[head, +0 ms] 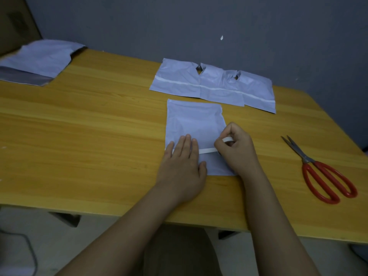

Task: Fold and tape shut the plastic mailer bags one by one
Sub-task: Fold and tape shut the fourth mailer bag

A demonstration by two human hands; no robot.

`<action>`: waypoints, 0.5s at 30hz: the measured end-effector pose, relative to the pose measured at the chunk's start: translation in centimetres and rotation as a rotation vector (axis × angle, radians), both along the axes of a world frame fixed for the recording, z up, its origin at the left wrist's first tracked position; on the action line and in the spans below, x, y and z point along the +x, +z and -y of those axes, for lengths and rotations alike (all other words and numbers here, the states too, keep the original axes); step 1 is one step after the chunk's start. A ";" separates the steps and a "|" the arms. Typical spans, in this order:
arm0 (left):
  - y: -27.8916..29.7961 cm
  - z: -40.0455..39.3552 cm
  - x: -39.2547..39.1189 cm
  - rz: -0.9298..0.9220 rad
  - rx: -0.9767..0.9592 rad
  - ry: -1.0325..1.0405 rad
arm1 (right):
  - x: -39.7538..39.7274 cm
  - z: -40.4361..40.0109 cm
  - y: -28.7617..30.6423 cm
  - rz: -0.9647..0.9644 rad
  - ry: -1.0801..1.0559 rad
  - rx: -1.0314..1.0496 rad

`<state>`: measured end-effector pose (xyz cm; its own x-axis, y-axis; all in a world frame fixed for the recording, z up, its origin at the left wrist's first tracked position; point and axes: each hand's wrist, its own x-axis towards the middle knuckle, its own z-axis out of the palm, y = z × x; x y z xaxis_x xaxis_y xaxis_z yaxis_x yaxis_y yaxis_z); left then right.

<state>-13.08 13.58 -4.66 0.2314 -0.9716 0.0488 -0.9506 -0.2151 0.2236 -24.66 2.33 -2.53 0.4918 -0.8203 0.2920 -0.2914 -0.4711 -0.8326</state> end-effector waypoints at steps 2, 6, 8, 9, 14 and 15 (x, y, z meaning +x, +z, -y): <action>0.1 0.0 0.0 -0.008 0.004 -0.001 | -0.1 0.2 0.0 -0.004 0.032 0.022; 0.5 0.0 0.0 -0.009 0.022 -0.001 | -0.8 0.4 0.6 0.061 0.087 0.141; 0.6 0.0 0.0 -0.016 0.039 -0.005 | -1.1 0.5 1.1 0.050 0.105 0.169; 0.6 0.0 0.1 -0.022 0.048 -0.009 | -1.3 0.6 1.3 0.037 0.108 0.179; 1.3 -0.2 1.7 -0.025 0.111 -0.080 | -2.4 0.6 1.6 -0.009 0.140 0.188; 1.4 -0.4 2.1 -0.013 0.124 -0.101 | -2.4 0.5 1.5 -0.011 0.156 0.182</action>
